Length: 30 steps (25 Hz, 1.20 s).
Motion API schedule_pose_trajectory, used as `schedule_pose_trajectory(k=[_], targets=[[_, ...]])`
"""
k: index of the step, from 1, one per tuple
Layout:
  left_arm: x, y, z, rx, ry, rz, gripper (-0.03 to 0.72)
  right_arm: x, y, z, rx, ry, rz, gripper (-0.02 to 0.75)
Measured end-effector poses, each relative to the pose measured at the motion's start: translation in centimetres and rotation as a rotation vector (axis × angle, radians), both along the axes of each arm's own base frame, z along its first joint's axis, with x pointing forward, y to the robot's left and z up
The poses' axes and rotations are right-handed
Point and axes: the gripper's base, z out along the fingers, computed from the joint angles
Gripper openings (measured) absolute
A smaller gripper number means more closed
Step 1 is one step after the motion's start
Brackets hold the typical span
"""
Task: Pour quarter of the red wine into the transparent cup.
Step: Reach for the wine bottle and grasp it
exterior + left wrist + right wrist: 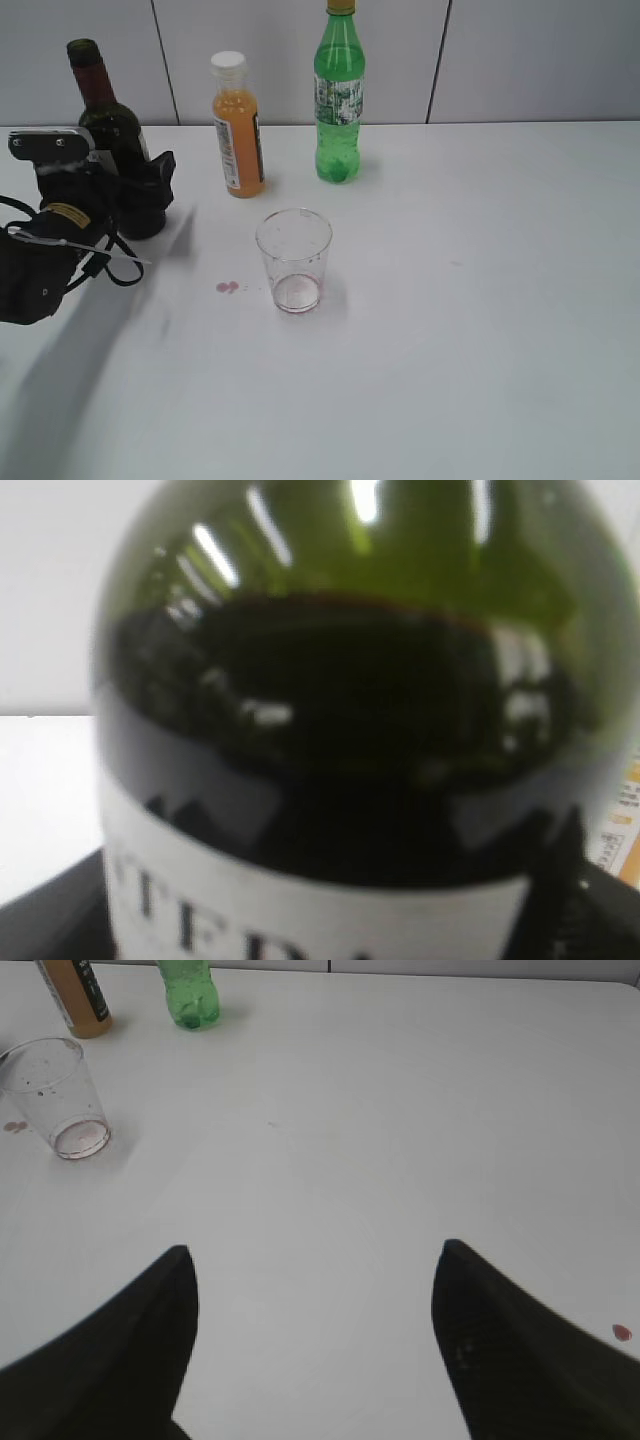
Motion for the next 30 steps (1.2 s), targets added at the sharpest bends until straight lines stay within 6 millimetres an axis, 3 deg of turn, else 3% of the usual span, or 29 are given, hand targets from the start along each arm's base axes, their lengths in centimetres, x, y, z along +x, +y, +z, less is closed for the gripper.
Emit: schedule_pose_trajectory(k=[7, 12, 21, 30], targets=[[1.0, -0.2, -1.2, 0.002, 0.023, -0.001, 0.676, 0.0, 0.0, 0.0, 0.000, 0.000, 0.000, 0.585], [1.1, -0.2, -1.5, 0.004, 0.026, 0.000, 0.567, 0.0, 0.0, 0.0, 0.000, 0.000, 0.000, 0.585], [1.0, -0.2, -1.5, 0.017, 0.020, -0.001, 0.566, 0.0, 0.0, 0.0, 0.000, 0.000, 0.000, 0.585], [-1.7, 0.4, -0.3, 0.212, 0.069, -0.028, 0.559, 0.0, 0.0, 0.0, 0.000, 0.000, 0.000, 0.585]])
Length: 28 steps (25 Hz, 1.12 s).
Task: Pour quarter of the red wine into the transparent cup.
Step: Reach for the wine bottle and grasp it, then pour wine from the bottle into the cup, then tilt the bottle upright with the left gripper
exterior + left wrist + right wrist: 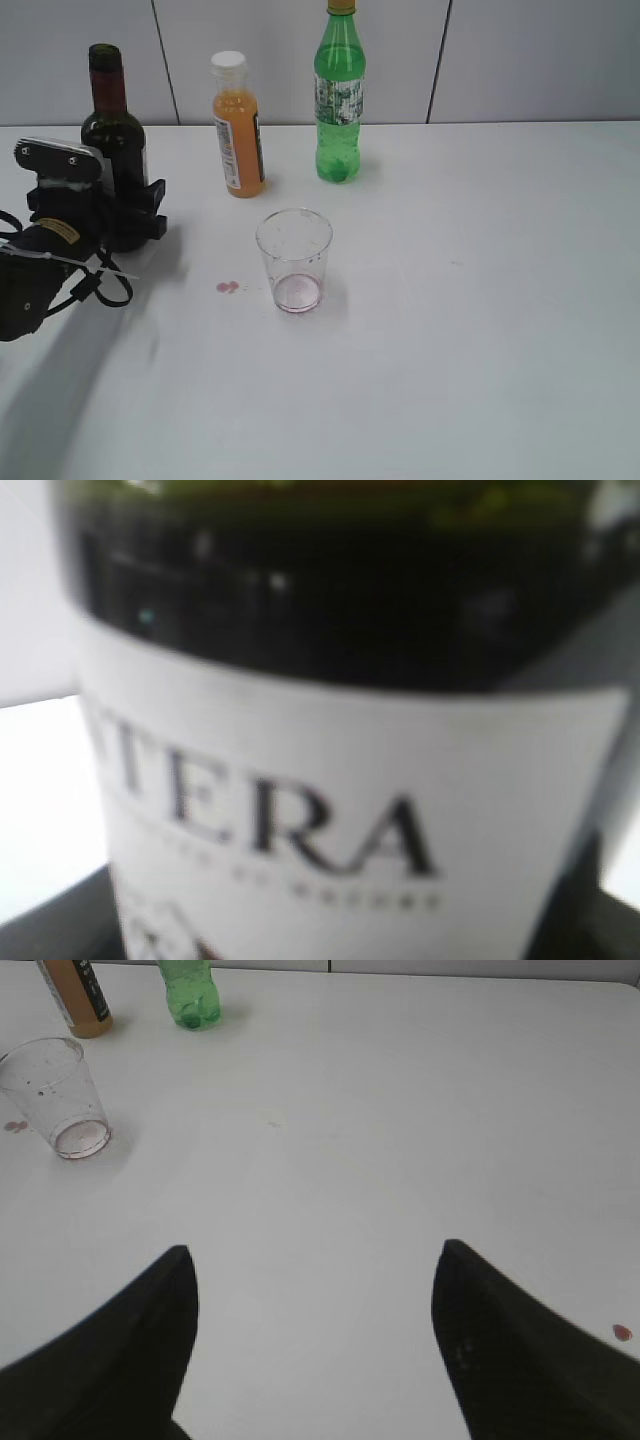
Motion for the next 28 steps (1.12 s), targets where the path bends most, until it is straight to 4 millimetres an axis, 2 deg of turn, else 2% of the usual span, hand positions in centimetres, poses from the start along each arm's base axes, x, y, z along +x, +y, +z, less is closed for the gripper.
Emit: schedule_pose_trajectory(k=[7, 10, 14, 23, 28], targets=[[-2.9, -0.7, 3.3, 0.166, -0.029, -0.003, 0.555, 0.0, 0.0, 0.0, 0.000, 0.000, 0.000, 0.585], [-4.0, -1.3, 3.9, 0.260, -0.040, -0.029, 0.555, 0.0, 0.0, 0.0, 0.000, 0.000, 0.000, 0.585], [-5.2, -2.1, 3.7, 0.317, -0.014, -0.039, 0.555, 0.0, 0.0, 0.0, 0.000, 0.000, 0.000, 0.585], [-5.5, -1.9, 3.9, 0.319, -0.004, -0.010, 0.555, 0.0, 0.0, 0.0, 0.000, 0.000, 0.000, 0.585], [-5.5, -2.0, 5.0, 0.348, -0.043, -0.026, 0.555, 0.0, 0.0, 0.0, 0.000, 0.000, 0.000, 0.585]])
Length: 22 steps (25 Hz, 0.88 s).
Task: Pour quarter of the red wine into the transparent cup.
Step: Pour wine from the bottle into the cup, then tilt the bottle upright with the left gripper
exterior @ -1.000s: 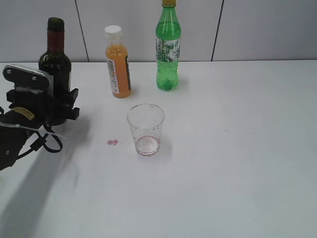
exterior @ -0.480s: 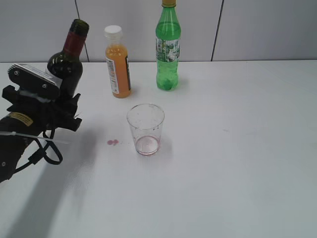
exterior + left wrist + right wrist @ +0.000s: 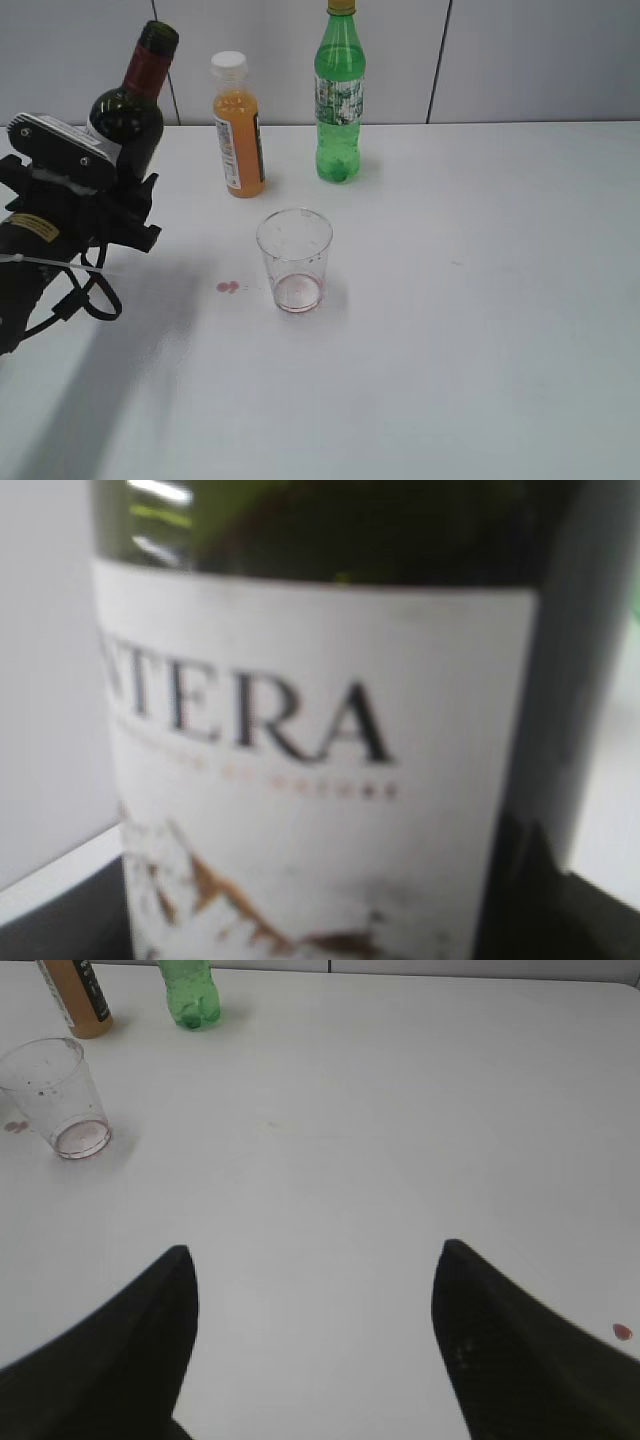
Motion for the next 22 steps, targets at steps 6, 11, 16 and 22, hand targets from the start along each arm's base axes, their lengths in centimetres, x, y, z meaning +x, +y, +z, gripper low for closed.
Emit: schedule_pose_trajectory(k=[6, 11, 16, 22], targets=[[-1.0, -0.4, 1.6, -0.013, -0.041, -0.022, 0.554, 0.0, 0.0, 0.0, 0.000, 0.000, 0.000, 0.585], [-2.3, 0.0, 1.6, 0.049, -0.027, -0.035, 0.554, 0.0, 0.0, 0.0, 0.000, 0.000, 0.000, 0.585], [-2.3, -0.1, 1.5, 0.137, -0.029, -0.059, 0.554, 0.0, 0.0, 0.0, 0.000, 0.000, 0.000, 0.585], [-2.3, -0.2, 1.5, 0.181, -0.033, -0.071, 0.554, 0.0, 0.0, 0.0, 0.000, 0.000, 0.000, 0.585]])
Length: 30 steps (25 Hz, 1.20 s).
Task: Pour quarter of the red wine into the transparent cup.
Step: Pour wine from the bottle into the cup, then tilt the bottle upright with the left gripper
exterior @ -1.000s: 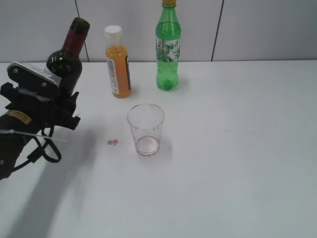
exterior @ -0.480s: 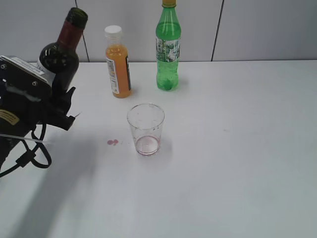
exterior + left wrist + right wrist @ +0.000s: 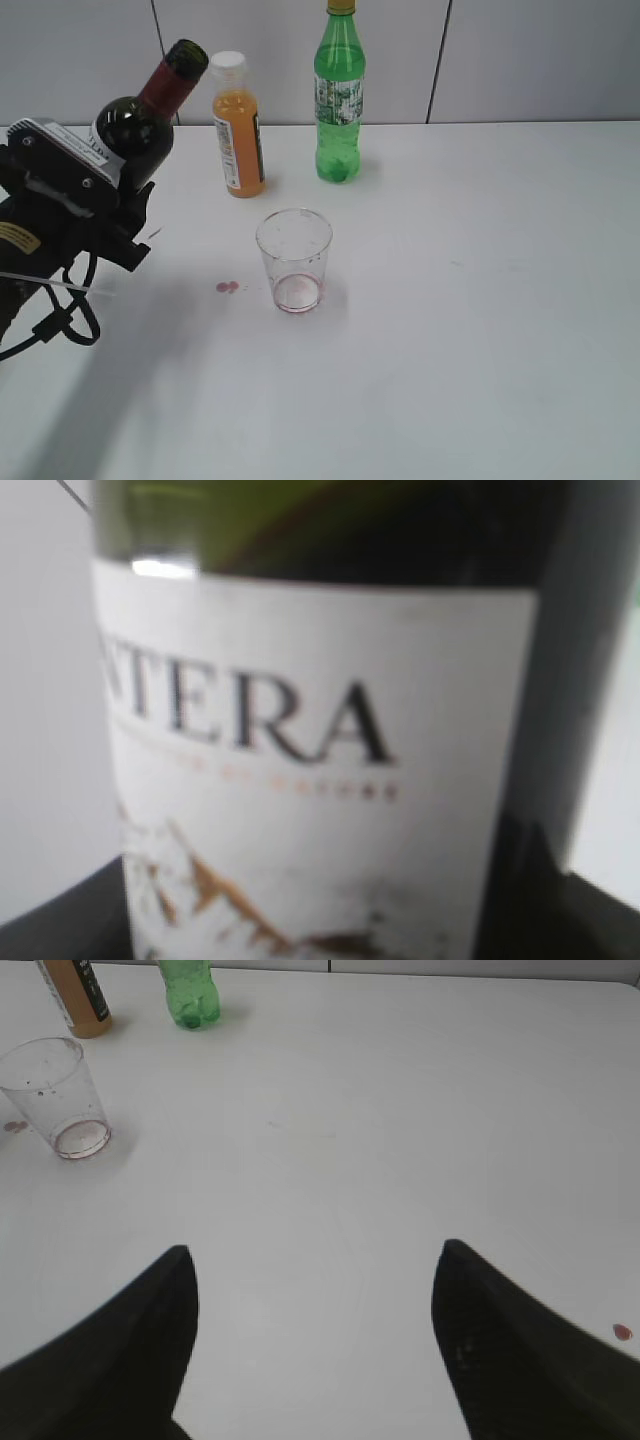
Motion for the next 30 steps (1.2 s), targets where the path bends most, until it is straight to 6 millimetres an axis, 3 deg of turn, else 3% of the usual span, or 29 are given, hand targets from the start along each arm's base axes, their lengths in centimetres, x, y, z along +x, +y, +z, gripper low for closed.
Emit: schedule_pose_trajectory(k=[24, 30], targets=[[0.45, -0.46, 0.14, 0.280, -0.036, -0.065, 0.554, 0.00, 0.00, 0.00, 0.000, 0.000, 0.000, 0.585], [0.66, -0.37, -0.59, 0.339, -0.014, -0.057, 0.554, 0.00, 0.00, 0.00, 0.000, 0.000, 0.000, 0.585]])
